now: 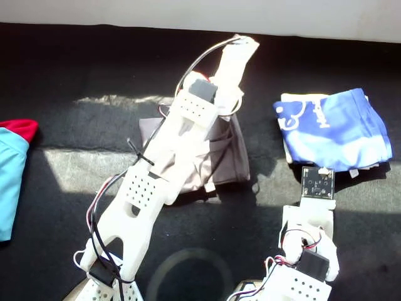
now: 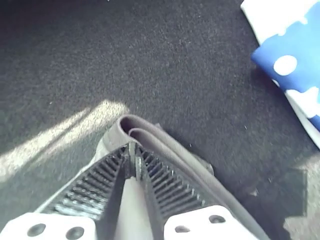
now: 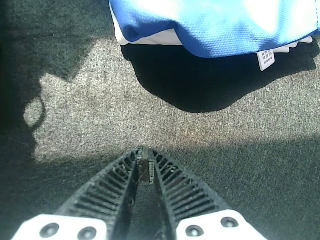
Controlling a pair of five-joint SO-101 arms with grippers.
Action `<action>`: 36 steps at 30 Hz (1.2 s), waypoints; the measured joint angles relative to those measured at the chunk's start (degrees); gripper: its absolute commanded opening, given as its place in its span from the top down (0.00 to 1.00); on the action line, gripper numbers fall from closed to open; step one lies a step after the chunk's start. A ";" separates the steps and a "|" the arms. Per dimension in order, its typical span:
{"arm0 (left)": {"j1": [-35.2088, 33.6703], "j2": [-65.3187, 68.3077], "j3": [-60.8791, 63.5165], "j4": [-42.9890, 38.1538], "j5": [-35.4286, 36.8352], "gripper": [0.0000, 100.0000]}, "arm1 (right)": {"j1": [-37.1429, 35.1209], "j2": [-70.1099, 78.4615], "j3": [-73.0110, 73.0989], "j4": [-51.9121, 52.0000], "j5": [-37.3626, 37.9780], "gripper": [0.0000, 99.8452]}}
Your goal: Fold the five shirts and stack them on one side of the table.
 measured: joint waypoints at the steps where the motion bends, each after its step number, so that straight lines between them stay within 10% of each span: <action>1: 0.00 0.26 0.79 -1.23 0.00 0.99 | 0.00 0.00 0.00 0.00 0.00 0.99; 8: 1.76 0.53 1.41 -0.97 0.00 0.99 | 0.00 0.00 0.00 0.00 0.00 0.99; 21: 2.29 -0.18 -16.79 31.03 -0.09 0.99 | 0.00 0.00 0.00 0.00 0.00 0.99; 36: -0.70 -1.05 -3.69 32.70 -0.09 0.99 | 0.00 0.00 0.00 0.00 0.00 0.99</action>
